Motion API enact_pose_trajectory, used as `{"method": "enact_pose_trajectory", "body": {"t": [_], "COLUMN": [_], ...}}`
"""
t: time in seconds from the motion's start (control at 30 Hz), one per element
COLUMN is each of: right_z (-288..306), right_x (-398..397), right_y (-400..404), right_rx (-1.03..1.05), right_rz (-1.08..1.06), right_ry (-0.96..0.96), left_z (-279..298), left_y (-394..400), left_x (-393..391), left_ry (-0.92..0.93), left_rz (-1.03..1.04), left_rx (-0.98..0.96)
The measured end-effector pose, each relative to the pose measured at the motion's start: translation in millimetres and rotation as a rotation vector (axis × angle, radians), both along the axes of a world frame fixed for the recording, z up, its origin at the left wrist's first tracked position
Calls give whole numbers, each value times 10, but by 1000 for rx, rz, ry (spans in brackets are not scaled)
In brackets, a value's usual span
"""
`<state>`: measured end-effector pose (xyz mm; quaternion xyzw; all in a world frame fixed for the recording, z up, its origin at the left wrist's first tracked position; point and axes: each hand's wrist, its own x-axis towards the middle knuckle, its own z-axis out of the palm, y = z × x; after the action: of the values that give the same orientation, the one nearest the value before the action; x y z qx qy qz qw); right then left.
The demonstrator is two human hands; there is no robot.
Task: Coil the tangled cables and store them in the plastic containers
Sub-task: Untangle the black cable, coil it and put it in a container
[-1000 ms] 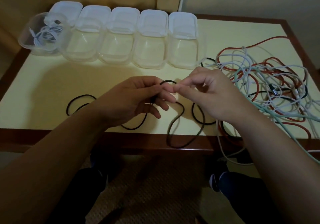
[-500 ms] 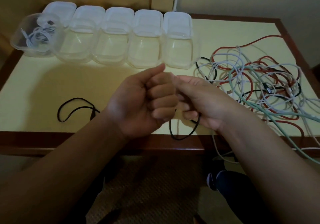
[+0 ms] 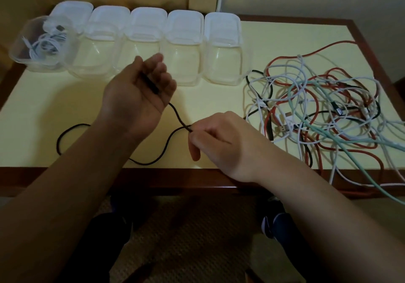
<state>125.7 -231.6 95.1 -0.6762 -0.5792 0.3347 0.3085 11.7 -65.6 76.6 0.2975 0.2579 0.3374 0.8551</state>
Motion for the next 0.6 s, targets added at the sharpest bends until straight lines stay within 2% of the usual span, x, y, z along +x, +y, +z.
{"method": "enact_pose_trajectory", "body": {"t": [0.07,0.13,0.2,0.3,0.47,0.6], "right_z": [-13,3,24,28,-16,-55], "right_x": [24,60,98,143,191,282], "right_y": [-16,-29,-44,-74,-94,-77], "right_rx": [121,277,399,513,562,574], "right_rz": [26,33,16,-41,-102,-223], "right_ry": [-57,-33,27,51,-18,-90], "left_z": [-15,-1,-14,-59,-45,-115], "left_y": [-42,-94,-182,-304,-372,-381], "left_x": [15,7,-7,6,71,122], "left_ry": [150,313,350,332,231,260], "left_rz": [-27,-97,-246,-413,-513,-604], "left_rx": [227,585,840,864,660,734]}}
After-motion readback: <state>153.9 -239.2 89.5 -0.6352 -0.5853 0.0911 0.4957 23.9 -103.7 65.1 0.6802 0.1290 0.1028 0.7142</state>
